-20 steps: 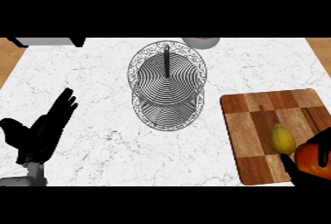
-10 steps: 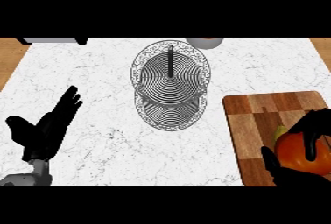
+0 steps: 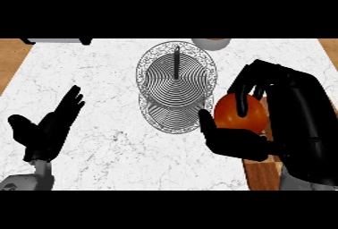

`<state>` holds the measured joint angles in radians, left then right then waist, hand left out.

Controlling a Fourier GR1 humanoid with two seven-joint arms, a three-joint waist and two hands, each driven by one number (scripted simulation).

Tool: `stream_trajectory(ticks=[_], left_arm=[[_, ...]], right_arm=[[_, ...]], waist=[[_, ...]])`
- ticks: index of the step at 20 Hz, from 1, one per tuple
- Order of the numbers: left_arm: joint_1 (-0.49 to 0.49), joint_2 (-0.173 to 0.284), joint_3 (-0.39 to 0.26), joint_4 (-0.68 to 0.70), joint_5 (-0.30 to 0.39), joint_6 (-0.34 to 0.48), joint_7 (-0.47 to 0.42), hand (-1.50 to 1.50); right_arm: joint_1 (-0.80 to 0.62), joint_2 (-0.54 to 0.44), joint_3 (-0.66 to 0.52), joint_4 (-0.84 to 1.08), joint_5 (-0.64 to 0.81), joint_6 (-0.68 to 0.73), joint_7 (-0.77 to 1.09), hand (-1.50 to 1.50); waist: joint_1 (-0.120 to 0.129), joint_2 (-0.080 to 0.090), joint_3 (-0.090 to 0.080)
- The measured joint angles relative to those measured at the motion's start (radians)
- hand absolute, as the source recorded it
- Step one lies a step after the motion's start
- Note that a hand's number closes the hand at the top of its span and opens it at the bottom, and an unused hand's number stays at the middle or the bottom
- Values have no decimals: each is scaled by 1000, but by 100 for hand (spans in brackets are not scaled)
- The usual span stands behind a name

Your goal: Pick the tomato from the cutting board and place it in the tiered basket

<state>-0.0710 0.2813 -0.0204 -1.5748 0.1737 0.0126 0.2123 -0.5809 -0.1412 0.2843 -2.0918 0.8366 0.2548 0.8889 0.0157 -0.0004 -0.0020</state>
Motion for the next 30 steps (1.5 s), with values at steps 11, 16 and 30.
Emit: stream_trajectory(ticks=[11,16,30], left_arm=[[-3,-20,16,-4,-18,-13,14,0],[4,-25,31,-2,-24,-22,5,0],[1,-38,56,7,-42,-60,1,0]], right_arm=[[-246,128,49,313,37,-66,100,150],[-249,136,68,447,39,-154,78,150],[-320,141,63,759,123,-452,-48,150]], waist=[[-5,1,1],[-5,1,2],[-2,-1,2]])
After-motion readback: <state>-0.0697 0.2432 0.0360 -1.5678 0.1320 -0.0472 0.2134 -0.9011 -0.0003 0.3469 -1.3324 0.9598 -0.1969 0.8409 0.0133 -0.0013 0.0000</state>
